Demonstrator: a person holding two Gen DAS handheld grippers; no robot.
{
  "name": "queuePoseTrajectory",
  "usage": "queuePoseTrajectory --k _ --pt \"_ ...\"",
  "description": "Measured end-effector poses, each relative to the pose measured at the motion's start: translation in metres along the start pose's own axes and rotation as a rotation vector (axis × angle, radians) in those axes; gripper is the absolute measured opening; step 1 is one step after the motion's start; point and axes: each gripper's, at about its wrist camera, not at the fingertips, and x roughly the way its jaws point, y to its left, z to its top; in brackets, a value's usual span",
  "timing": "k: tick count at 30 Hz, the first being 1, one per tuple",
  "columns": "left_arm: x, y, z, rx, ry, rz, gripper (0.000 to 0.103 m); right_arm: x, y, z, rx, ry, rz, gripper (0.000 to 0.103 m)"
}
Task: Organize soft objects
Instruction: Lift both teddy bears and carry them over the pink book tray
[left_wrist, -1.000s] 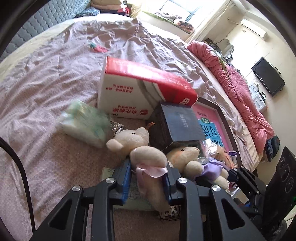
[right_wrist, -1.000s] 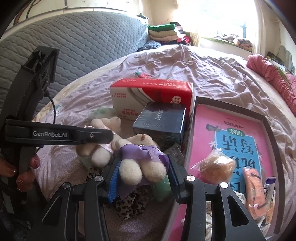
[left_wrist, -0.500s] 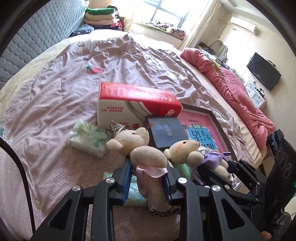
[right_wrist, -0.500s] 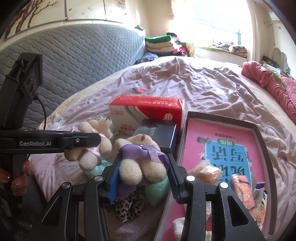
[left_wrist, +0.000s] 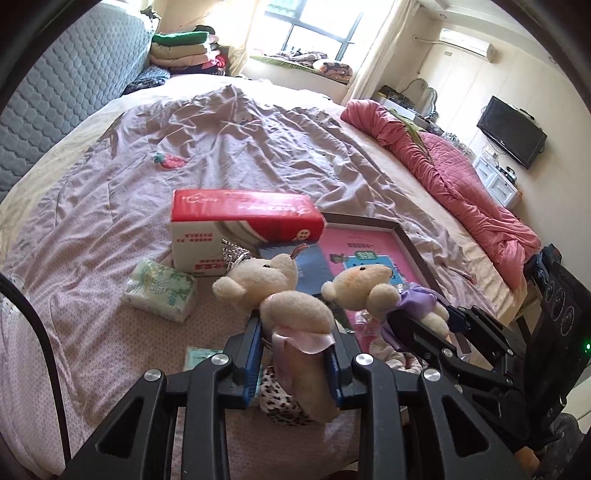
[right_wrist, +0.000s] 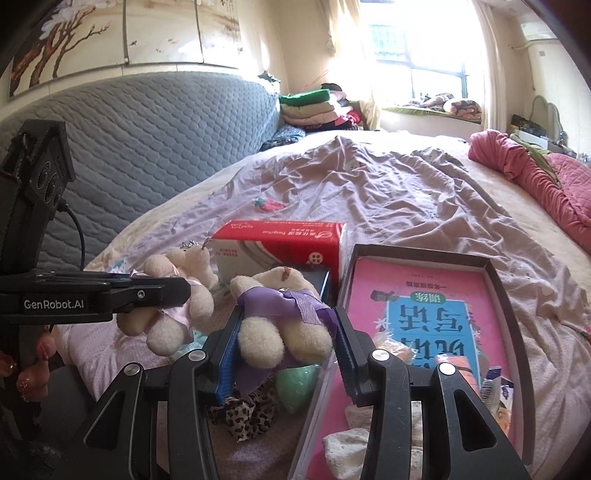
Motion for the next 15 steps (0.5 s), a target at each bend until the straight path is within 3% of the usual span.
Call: queuePoseTrajectory --k 15 --pt "-0.004 -0.058 0.008 0.08 -0.01 -0.054 0.03 -0.041 -0.039 0.002 0.086 -0.084 -0.112 0.047"
